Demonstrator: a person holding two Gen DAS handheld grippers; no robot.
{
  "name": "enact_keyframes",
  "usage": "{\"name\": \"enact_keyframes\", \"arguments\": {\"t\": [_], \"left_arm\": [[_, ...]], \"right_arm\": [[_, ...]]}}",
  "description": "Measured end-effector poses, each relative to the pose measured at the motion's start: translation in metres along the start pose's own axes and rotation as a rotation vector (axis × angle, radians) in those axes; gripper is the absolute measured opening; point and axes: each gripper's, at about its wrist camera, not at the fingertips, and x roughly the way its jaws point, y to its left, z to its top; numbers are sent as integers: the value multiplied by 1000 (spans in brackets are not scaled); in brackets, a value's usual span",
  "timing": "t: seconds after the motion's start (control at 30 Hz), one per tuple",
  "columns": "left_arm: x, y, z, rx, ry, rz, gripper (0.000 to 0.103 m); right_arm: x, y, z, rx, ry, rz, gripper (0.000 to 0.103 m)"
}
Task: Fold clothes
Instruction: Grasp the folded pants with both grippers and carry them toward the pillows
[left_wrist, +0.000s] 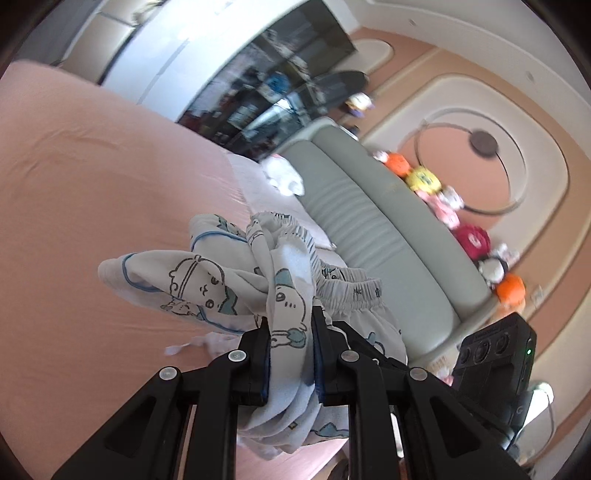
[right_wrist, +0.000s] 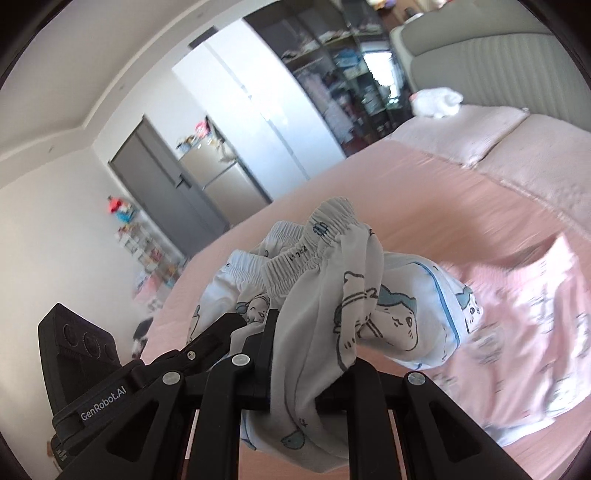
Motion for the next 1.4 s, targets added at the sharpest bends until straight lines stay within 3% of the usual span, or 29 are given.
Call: {"name": "enact_keyframes", "arguments": {"t": [0.17, 0.3, 0.47, 0.73, 0.83, 1.13, 1.3, 1.4], "left_arm": [[45, -46, 3, 101, 70, -93, 15], [71, -67, -3, 98, 113, -149, 15], [91, -85, -12, 145, 148, -167, 15], [110, -63, -23, 154, 176, -176, 15], [117, -48, -33, 109, 192, -177, 15], [125, -30, -72, 203, 299, -82, 15], [129, -8, -87, 176, 325, -46, 15], [129, 0, -90, 168, 326, -37, 15]], "right_arm": [[-46, -29, 33, 23, -85, -76, 13], [-74, -51, 46, 40, -130, -133, 13], [-91, -71, 52, 36, -155, -181, 13], [-75, -87, 42, 9, -149, -190, 13], [-63, -101, 32, 67, -134, -141, 13], [-38, -147, -4, 199, -29, -134, 13], [-27, -176, -22, 273, 25, -160, 13], [-22, -180, -27, 247, 49, -189, 14]]}}
